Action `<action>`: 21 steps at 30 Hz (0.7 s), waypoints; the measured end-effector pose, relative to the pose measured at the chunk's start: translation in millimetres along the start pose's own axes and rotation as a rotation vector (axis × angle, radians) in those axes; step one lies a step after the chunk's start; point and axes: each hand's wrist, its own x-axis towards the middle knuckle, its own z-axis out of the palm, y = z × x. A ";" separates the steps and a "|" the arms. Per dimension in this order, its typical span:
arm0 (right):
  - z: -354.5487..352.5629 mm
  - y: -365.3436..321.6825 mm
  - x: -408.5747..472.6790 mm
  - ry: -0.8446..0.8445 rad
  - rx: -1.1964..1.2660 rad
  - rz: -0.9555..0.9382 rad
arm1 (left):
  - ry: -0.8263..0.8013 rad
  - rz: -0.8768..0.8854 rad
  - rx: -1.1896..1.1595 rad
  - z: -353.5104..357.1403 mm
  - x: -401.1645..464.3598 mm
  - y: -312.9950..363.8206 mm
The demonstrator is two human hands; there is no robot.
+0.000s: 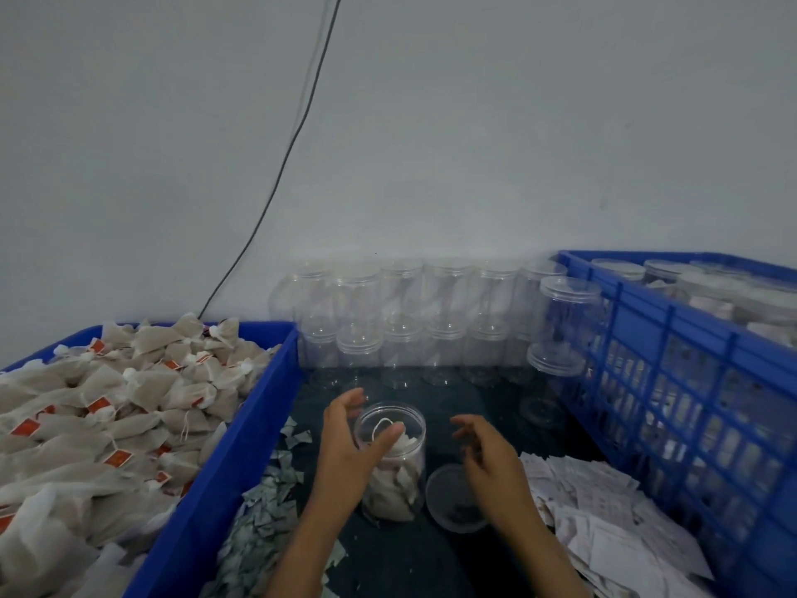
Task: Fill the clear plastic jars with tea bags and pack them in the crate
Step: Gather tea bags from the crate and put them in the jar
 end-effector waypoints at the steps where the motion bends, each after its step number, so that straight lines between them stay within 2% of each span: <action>1: -2.3 6.0 1.9 0.042 -0.073 0.015 | -0.022 -0.019 -0.062 1.3 -2.7 -6.0; 5: -10.8 28.3 4.1 0.100 -0.406 0.132 | -0.100 -0.014 -0.133 12.2 -10.3 -29.1; 9: -19.1 41.3 2.5 0.106 -0.643 0.227 | -0.055 -0.003 -0.118 23.4 -12.9 -42.7; 12: -24.9 47.0 1.7 0.130 -0.642 0.321 | -0.022 0.014 -0.069 23.1 -15.7 -50.6; 16: -26.0 54.4 0.8 0.025 -0.668 0.443 | -0.064 0.001 -0.076 22.4 -21.0 -58.3; 21: -28.0 55.4 -0.8 0.028 -0.715 0.358 | -0.056 0.024 -0.055 24.6 -23.4 -59.8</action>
